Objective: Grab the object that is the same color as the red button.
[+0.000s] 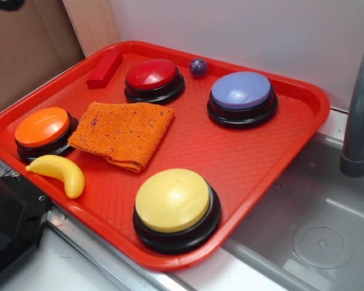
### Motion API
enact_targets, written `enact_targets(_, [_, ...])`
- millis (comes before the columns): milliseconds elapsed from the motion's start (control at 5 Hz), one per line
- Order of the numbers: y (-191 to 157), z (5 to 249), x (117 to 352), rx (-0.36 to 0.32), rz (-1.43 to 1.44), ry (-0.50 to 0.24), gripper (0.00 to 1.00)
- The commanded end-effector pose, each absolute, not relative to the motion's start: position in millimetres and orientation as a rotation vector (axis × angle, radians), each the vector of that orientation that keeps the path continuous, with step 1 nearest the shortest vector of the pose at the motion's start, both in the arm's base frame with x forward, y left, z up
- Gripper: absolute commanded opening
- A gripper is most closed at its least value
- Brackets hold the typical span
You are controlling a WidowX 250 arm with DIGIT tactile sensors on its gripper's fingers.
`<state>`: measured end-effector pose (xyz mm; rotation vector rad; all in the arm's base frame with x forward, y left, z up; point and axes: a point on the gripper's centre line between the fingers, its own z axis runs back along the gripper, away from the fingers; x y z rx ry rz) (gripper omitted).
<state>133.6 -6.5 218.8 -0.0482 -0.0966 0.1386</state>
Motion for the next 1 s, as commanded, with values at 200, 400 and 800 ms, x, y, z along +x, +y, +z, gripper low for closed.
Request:
enact_targets(200, [71, 162, 196, -0.082, 0.555, -0.158, 1.0])
enact_targets(400, [106, 134, 219, -0.027, 0.704, -0.212, 1.0])
enact_targets(800, [162, 88, 245, -0.031, 0.893, -0.222, 1.0])
